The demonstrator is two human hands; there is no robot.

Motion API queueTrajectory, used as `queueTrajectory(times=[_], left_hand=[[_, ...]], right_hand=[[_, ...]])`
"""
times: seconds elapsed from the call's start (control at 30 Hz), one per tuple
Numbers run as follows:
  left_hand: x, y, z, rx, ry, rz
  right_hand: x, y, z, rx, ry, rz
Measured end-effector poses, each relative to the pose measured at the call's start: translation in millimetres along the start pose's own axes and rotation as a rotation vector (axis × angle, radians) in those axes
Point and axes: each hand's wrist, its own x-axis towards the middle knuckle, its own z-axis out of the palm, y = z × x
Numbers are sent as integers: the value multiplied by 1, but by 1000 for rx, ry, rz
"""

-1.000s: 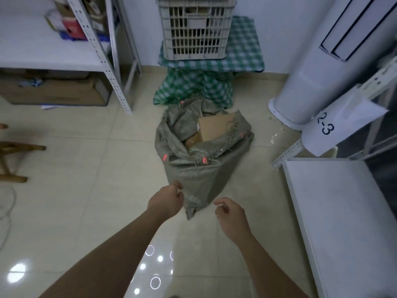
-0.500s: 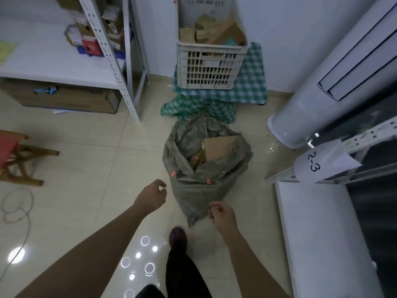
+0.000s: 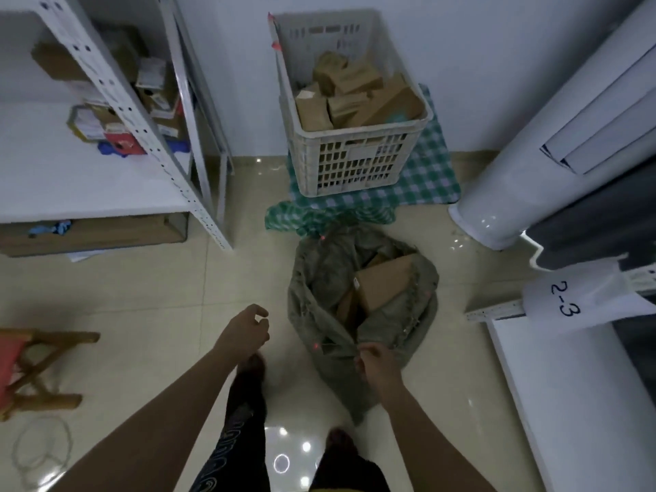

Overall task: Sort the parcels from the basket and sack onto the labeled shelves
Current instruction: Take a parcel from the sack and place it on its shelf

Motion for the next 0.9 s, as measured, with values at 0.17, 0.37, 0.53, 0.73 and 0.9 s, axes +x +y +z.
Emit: queueTrajectory(times=[0.17,0.37,0.53,0.73,0.9], left_hand=[[77,41,-31,152,-117,113],[145,100,-2,297,-341,199],[197,134,55,444,-418,273],[251,138,120,602,-546,283],[315,135,178,649,-583,243]], right_hand=[[33,-33,32,16,74,17],[64,-52,32,118,211,68],[117,-46,17,129,251,147],[184,-20,14,135,255,238],[246,9,14,25,201,295]])
